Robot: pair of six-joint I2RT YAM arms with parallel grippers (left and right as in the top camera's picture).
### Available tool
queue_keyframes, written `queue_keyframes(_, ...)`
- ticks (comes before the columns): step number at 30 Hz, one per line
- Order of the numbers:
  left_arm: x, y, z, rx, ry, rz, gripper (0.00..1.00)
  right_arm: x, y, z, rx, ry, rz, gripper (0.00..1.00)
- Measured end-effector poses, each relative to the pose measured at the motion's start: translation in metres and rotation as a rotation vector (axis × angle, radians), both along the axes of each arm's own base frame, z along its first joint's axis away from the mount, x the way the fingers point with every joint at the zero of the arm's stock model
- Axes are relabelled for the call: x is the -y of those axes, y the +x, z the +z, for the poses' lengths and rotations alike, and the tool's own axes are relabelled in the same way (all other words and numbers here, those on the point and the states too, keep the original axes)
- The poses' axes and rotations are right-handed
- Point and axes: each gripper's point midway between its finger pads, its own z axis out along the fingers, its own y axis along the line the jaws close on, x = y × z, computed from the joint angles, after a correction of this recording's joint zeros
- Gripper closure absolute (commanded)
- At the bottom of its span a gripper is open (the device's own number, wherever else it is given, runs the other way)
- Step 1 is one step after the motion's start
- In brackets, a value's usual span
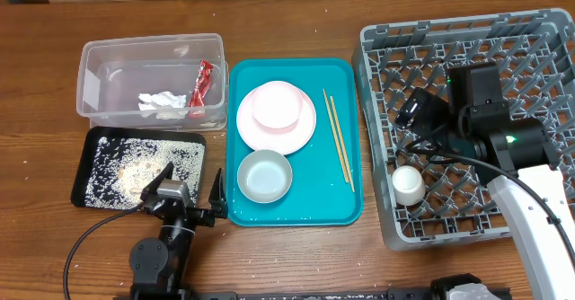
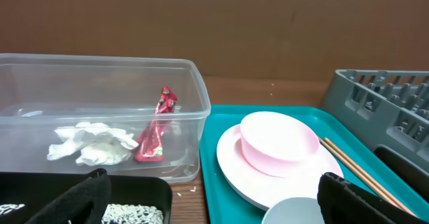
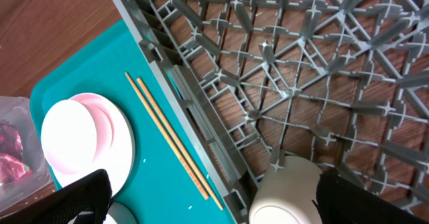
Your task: Sort waste into correct bins and load items into the dishwasher
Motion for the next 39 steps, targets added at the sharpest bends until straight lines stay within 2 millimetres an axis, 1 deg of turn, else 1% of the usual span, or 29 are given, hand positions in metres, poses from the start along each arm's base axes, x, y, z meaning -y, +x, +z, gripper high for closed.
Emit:
queue_keyframes(17, 0.001, 0.0, 0.0, 0.0, 0.0, -0.004, 0.0, -0.001, 0.001, 0.001, 0.006, 0.003, 0.0, 0.0)
queue_keyframes(19, 0.001, 0.0, 0.0, 0.0, 0.0, -0.007, 0.0, -0.004, 0.005, 0.003, 0.024, 0.021, 0.009, 0.0)
queue_keyframes(22, 0.002, 0.0, 0.0, 0.001, -0.001, -0.009, 0.0, -0.018, 0.017, 0.013, 0.083, 0.088, 0.048, 0.0)
queue_keyframes(24, 0.002, 0.0, 0.0, 0.001, -0.001, -0.01, 0.0, -0.03, 0.02, 0.017, 0.101, 0.138, 0.089, 0.08)
queue_keyframes(25, 0.002, 0.0, 0.0, 0.0, -0.001, -0.01, 0.0, -0.035, 0.021, 0.02, 0.109, 0.158, 0.11, 0.09)
queue_keyframes(27, 0.002, 0.0, 0.0, 0.0, -0.001, -0.01, 0.0, -0.056, 0.02, 0.024, 0.131, 0.186, 0.21, 0.09)
queue_keyframes(29, 0.002, 0.0, 0.0, 0.001, -0.001, -0.01, 0.0, -0.089, 0.008, 0.023, 0.122, 0.19, 0.349, 0.09)
queue_keyframes(30, 0.002, 0.0, 0.0, 0.001, -0.001, -0.01, 0.0, -0.109, -0.001, 0.02, 0.109, 0.18, 0.426, 0.08)
queue_keyframes(32, 0.002, 0.0, 0.0, 0.001, -0.001, -0.01, 0.0, -0.143, -0.02, 0.008, 0.071, 0.133, 0.554, 0.0)
queue_keyframes(35, 0.002, 0.0, 0.0, 0.0, -0.001, -0.01, 0.0, -0.181, -0.045, -0.021, 0.008, 0.008, 0.703, 0.0)
queue_keyframes(37, 0.002, 0.0, 0.0, 0.001, -0.001, -0.01, 0.0, -0.195, -0.052, -0.04, -0.02, -0.072, 0.753, 0.01)
queue_keyframes(39, 0.002, 0.0, 0.0, 0.0, -0.001, -0.01, 0.0, -0.204, -0.052, -0.054, -0.031, -0.128, 0.777, 0.02)
